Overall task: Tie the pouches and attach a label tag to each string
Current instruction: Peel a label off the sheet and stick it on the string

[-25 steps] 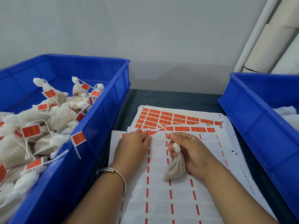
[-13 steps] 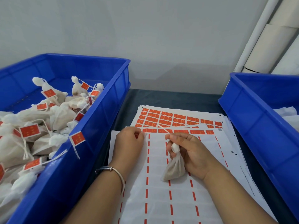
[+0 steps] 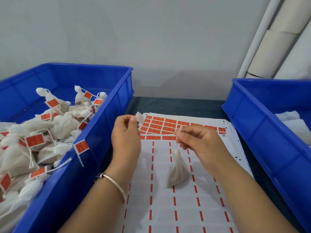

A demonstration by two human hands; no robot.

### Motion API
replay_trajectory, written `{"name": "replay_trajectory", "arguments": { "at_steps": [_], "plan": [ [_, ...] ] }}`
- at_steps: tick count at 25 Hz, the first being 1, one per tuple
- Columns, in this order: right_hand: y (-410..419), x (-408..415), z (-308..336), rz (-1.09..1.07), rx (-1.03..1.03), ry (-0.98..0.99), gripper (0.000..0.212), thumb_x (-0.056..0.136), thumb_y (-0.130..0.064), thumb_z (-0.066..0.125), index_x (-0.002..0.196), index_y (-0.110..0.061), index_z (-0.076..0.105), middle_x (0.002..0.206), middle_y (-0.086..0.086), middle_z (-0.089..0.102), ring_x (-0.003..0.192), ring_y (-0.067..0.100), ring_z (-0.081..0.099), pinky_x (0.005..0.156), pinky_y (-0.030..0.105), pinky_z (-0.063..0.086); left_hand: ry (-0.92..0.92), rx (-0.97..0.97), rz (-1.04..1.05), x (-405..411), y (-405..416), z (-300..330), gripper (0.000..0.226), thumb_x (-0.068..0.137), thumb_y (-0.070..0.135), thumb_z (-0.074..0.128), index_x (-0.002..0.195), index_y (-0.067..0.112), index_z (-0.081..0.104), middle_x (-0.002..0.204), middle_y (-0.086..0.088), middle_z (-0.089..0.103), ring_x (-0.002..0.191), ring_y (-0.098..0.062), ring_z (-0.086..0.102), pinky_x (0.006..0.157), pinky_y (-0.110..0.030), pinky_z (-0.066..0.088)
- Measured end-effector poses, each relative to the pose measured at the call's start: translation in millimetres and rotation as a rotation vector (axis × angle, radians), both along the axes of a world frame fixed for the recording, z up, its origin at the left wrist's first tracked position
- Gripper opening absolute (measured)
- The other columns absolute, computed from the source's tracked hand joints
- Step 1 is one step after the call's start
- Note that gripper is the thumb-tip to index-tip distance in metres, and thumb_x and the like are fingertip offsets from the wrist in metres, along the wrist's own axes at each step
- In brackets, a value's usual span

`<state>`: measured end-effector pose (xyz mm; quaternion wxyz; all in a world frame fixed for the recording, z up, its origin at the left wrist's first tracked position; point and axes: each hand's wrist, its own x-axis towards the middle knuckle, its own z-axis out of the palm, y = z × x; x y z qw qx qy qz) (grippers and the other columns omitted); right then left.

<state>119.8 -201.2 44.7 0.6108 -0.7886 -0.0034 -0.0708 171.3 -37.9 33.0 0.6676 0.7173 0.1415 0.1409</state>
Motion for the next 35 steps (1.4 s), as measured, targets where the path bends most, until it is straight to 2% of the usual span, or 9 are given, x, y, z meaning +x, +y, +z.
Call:
{"name": "replay_trajectory", "arguments": {
  "at_steps": [2, 5, 9, 13, 15, 18, 25, 32, 35],
  "plan": [
    [-1, -3, 7, 0.006, -0.032, -0.065, 0.016, 0.086, -0.023, 0.064, 0.075, -0.034, 0.066, 0.07, -0.021, 0.069, 0.068, -0.001, 0.065, 0.057, 0.007, 0.048, 0.043, -0.152, -0.199, -13, -11, 15, 0.018, 0.096, 0.023, 0.047, 0.084, 0.026, 0.06, 0.064, 0.014, 0.065, 0.056, 0.003, 0.063, 0.046, -0.011, 0.046],
    [-7, -7, 15, 0.026, -0.078, -0.121, 0.016, 0.086, -0.021, 0.064, 0.079, -0.034, 0.066, 0.072, -0.021, 0.07, 0.068, -0.001, 0.065, 0.057, 0.007, 0.048, 0.195, -0.239, -0.396, -26, -26, 22, 0.017, 0.095, 0.02, 0.05, 0.086, 0.019, 0.064, 0.066, 0.008, 0.07, 0.067, -0.007, 0.069, 0.059, -0.02, 0.053],
    [-15, -8, 22, 0.021, -0.143, -0.165, 0.021, 0.084, -0.022, 0.067, 0.075, -0.041, 0.066, 0.073, -0.024, 0.067, 0.072, -0.005, 0.062, 0.06, 0.004, 0.045, 0.289, -0.301, -0.483, -32, -36, 20, 0.014, 0.095, 0.019, 0.05, 0.095, 0.017, 0.064, 0.088, -0.001, 0.073, 0.085, -0.019, 0.07, 0.081, -0.03, 0.054],
    [-16, -5, 19, -0.059, -0.145, -0.199, 0.025, 0.081, -0.022, 0.07, 0.07, -0.043, 0.064, 0.077, -0.016, 0.063, 0.083, -0.005, 0.057, 0.065, 0.002, 0.044, 0.311, -0.309, -0.562, -37, -42, 15, 0.016, 0.096, 0.021, 0.048, 0.094, 0.018, 0.063, 0.085, 0.003, 0.074, 0.083, -0.016, 0.071, 0.087, -0.029, 0.052],
    [-16, -4, 17, -0.072, -0.128, -0.186, 0.024, 0.082, -0.023, 0.07, 0.07, -0.042, 0.065, 0.084, -0.018, 0.062, 0.086, -0.004, 0.057, 0.065, 0.002, 0.044, 0.284, -0.318, -0.602, -38, -43, 13, 0.018, 0.097, 0.022, 0.045, 0.096, 0.018, 0.062, 0.086, 0.003, 0.074, 0.082, -0.015, 0.071, 0.088, -0.03, 0.051],
    [-17, -3, 16, -0.066, -0.091, -0.174, 0.018, 0.082, -0.024, 0.069, 0.073, -0.04, 0.067, 0.087, -0.017, 0.066, 0.088, -0.003, 0.059, 0.067, 0.003, 0.045, 0.26, -0.312, -0.627, -40, -43, 12, 0.02, 0.097, 0.023, 0.043, 0.098, 0.021, 0.062, 0.087, 0.006, 0.073, 0.082, -0.013, 0.071, 0.085, -0.027, 0.051],
    [-17, -3, 14, -0.028, -0.054, -0.154, 0.013, 0.083, -0.025, 0.068, 0.076, -0.036, 0.07, 0.085, -0.023, 0.067, 0.087, -0.007, 0.059, 0.064, 0.002, 0.044, 0.257, -0.308, -0.607, -43, -46, 10, 0.021, 0.097, 0.027, 0.042, 0.103, 0.02, 0.062, 0.096, 0.003, 0.072, 0.087, -0.014, 0.07, 0.101, -0.04, 0.044],
    [-21, -1, 11, -0.136, -0.076, -0.138, 0.021, 0.084, -0.024, 0.067, 0.07, -0.039, 0.064, 0.069, -0.028, 0.064, 0.077, -0.016, 0.058, 0.058, -0.001, 0.041, 0.293, -0.312, -0.592, -44, -48, 16, 0.019, 0.097, 0.025, 0.043, 0.098, 0.02, 0.062, 0.096, 0.001, 0.072, 0.094, -0.019, 0.068, 0.102, -0.043, 0.042],
    [-22, 0, 10, -0.131, -0.099, -0.131, 0.02, 0.085, -0.026, 0.066, 0.071, -0.04, 0.064, 0.066, -0.034, 0.063, 0.076, -0.018, 0.057, 0.057, -0.002, 0.041, 0.285, -0.291, -0.613, -45, -48, 17, 0.019, 0.096, 0.024, 0.044, 0.098, 0.019, 0.062, 0.095, 0.0, 0.072, 0.091, -0.018, 0.069, 0.101, -0.042, 0.043]
  ]
}}
